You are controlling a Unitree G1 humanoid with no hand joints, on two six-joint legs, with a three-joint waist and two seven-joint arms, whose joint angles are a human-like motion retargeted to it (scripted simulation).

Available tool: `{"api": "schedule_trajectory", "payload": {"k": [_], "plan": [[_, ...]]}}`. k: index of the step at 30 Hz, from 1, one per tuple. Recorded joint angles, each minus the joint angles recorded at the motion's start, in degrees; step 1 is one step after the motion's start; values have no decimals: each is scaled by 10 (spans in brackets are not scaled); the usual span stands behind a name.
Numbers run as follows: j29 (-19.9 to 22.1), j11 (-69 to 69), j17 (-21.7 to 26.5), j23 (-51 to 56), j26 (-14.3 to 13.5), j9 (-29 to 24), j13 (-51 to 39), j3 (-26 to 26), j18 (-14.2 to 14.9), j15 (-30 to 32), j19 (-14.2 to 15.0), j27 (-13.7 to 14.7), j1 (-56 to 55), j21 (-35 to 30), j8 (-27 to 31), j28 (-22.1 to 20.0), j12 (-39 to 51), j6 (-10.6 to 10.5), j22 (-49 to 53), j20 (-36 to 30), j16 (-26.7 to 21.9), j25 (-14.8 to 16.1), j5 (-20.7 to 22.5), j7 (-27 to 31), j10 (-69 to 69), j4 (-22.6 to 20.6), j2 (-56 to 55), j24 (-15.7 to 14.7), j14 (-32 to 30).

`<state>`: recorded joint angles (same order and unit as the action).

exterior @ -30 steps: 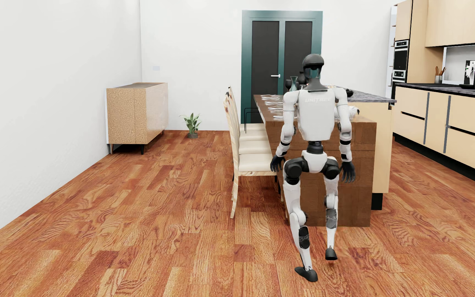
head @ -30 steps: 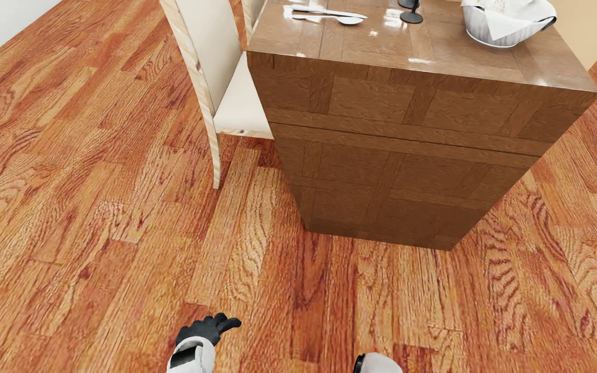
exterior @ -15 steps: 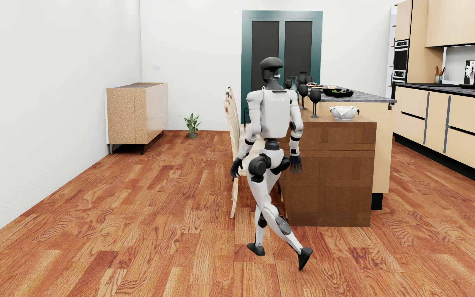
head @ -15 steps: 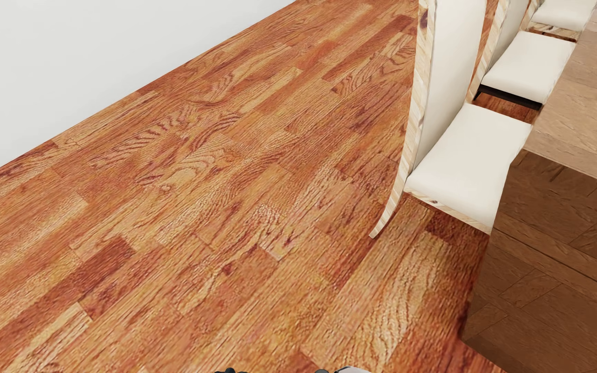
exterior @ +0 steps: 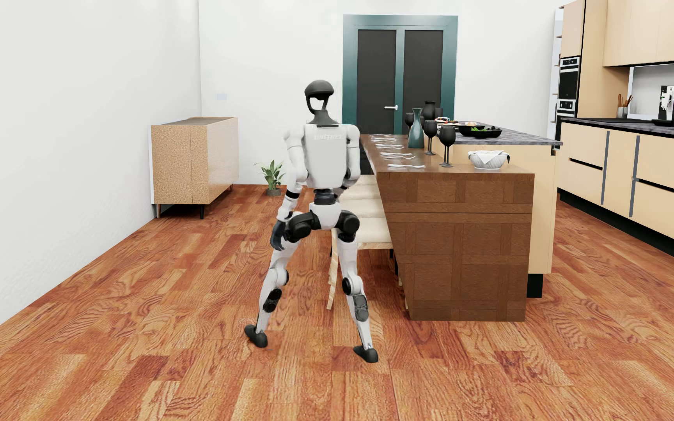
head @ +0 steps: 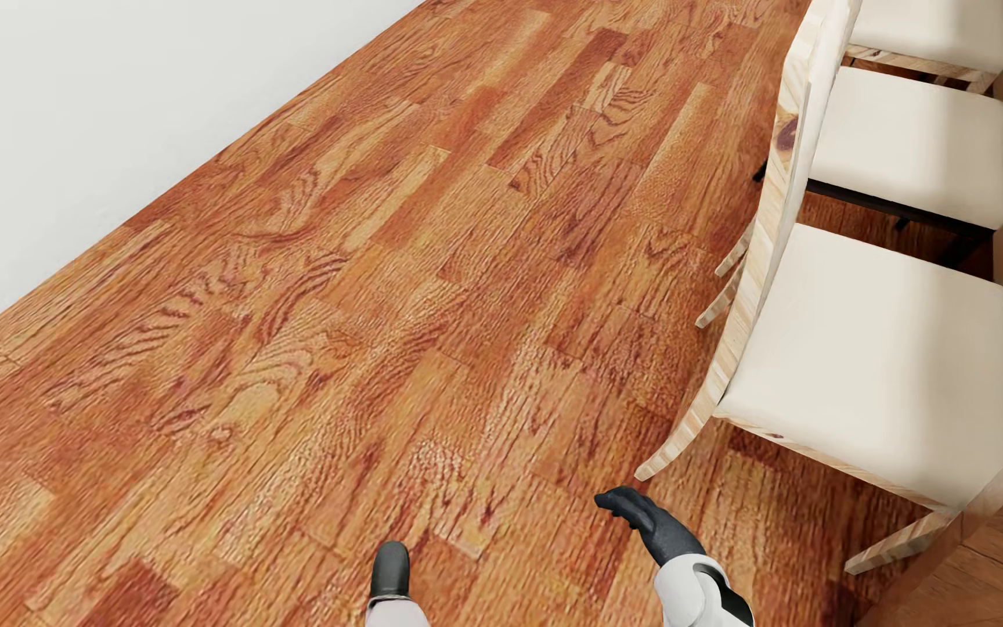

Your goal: Approach the chair

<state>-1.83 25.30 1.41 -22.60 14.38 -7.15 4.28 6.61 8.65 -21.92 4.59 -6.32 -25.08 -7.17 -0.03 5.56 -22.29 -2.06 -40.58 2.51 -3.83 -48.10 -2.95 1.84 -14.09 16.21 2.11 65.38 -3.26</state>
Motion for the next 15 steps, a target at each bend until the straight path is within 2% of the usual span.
{"api": "schedule_trajectory", "payload": {"k": [1,2,3,4,5,6,7,8,9,10,11,12,13,14,15], "plan": [[-5,13,0,-4,1,0,6,-1,-24,-24,13,-2,6,-11,40,-5,5,3,-1,1,-3,4,-6,50,9,13,0,11,-20],[-7,37,4,-11,1,1,14,-4,11,-47,28,-1,18,-22,82,-5,14,4,-4,7,-11,7,-11,97,-8,23,-4,10,-55],[-9,60,17,-21,2,1,24,-13,54,-60,43,-5,21,-27,120,-7,28,4,-12,9,-20,6,-20,81,-59,22,-9,12,-37],[-7,77,31,-33,9,-2,38,-23,55,-53,49,-11,16,-17,156,-5,51,6,-27,8,-28,7,-31,58,-121,22,-13,19,10],[17,109,38,-50,20,-7,61,-34,56,-27,47,-32,8,23,184,-5,84,11,-43,12,-34,18,-46,37,-178,15,-22,28,48],[66,131,22,-78,35,-11,87,-41,55,18,27,-71,15,88,195,-1,121,17,-53,17,-41,37,-60,21,-196,3,-31,40,70],[122,147,-9,-106,60,-12,113,-42,46,74,-4,-113,31,164,193,3,171,21,-58,21,-46,75,-70,1,-188,-5,-47,50,79],[157,162,-32,-148,57,-12,122,-41,34,122,-31,-156,53,229,177,4,209,23,-44,24,-62,118,-82,-23,-165,-8,-68,56,77],[160,169,-39,-189,49,-11,128,-38,24,135,-47,-181,74,260,146,-13,239,26,-15,37,-77,143,-93,-50,-137,-5,-90,46,72],[109,173,-26,-232,24,-9,140,-36,14,120,-43,-193,90,233,115,-35,262,29,20,50,-92,122,-97,-74,-112,-3,-109,24,66],[39,171,-3,-261,-2,-8,156,-35,5,116,-31,-167,102,172,80,-46,283,32,54,63,-107,70,-98,-95,-93,-2,-123,-12,62],[-28,161,22,-273,-36,-7,175,-35,-2,115,-16,-117,108,110,33,-47,302,37,82,62,-128,10,-102,-112,-86,-2,-132,-43,62],[-74,135,37,-267,-64,-6,194,-35,-8,130,-7,-80,112,75,-9,-40,320,43,105,52,-157,-34,-100,-127,-84,-3,-132,-56,65],[-95,97,37,-251,-82,-6,210,-34,-13,169,10,-59,118,69,-81,-30,340,51,124,36,-188,-55,-111,-142,-80,-5,-123,-48,68],[-97,74,24,-233,-91,-4,224,-32,-18,166,-3,-55,124,89,-195,-24,359,59,137,21,-211,-50,-148,-159,-77,-9,-99,-31,71]]}}
